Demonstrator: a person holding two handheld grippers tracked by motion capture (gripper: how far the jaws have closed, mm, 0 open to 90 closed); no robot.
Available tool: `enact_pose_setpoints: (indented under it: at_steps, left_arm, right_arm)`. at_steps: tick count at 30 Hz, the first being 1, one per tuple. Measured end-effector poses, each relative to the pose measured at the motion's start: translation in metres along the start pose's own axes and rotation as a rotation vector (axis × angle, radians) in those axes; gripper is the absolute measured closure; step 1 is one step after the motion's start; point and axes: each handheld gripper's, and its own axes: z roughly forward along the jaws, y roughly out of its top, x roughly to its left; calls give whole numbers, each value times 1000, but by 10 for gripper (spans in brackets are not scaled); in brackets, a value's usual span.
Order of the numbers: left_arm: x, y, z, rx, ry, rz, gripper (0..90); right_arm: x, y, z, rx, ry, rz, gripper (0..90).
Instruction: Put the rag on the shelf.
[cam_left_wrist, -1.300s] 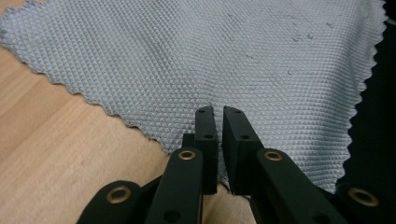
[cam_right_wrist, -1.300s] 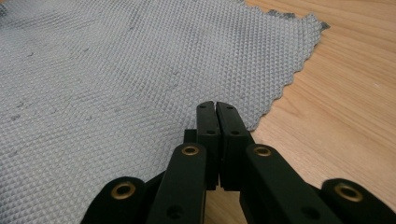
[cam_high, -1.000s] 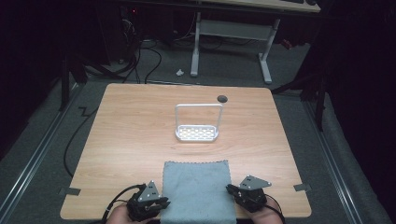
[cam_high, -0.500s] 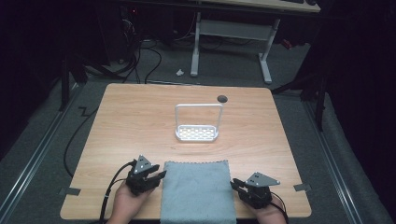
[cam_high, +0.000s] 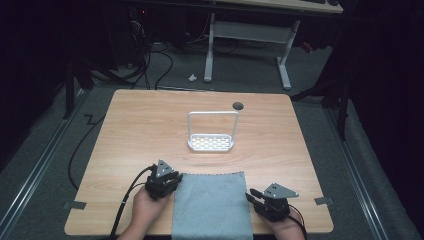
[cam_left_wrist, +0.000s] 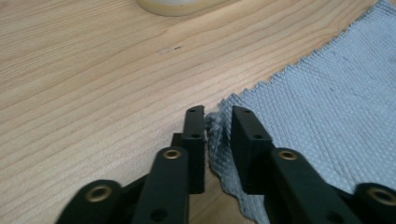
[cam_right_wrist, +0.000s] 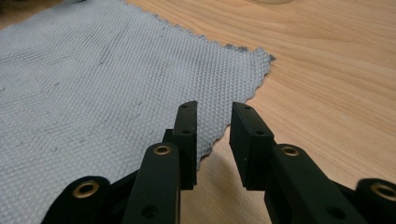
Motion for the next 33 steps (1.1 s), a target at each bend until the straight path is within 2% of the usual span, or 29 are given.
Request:
enact_pose_setpoints:
  at_steps: [3,4,7,8,9,13,16,18,21,24,25,26,29,33]
  left_arm:
    - [0,0,1,2,-10,11,861]
    - [0,0,1,2,-15,8,870]
    - [2,1,1,3,-30,-7,876]
    - [3,1,1,3,-35,-10,877]
    - [3,1,1,2,-38,-14,877]
    - [6,1,1,2,-60,-39,877]
    - [7,1,1,2,-64,-46,875]
    - [8,1,1,3,-68,-51,875]
    - [7,1,1,3,-64,-45,875]
    - [6,0,1,2,-60,-43,880]
    - [7,1,1,4,-61,-43,882]
    - [7,1,1,4,-63,-44,884]
    - [7,0,0,4,-62,-45,886]
    - [10,0,-5,-34,-77,-76,886]
  right_arm:
    - [1,9,4,-16,-18,23,709]
    - [0,15,7,-21,-31,17,704]
    - [-5,33,18,-26,-63,45,681]
    - [-11,43,32,-2,-80,57,653]
    - [-11,43,32,-2,-80,57,653]
    - [-24,47,57,66,-80,121,641]
    - [-24,46,61,82,-109,102,640]
    - [-25,45,61,83,-94,115,641]
    - [-22,42,65,82,-104,84,669]
    - [-21,41,65,77,-100,76,807]
    - [-21,41,65,74,-94,71,869]
    - [-21,41,65,75,-77,73,892]
    - [-17,41,63,61,-96,34,897]
    - [-14,42,55,12,-99,36,896]
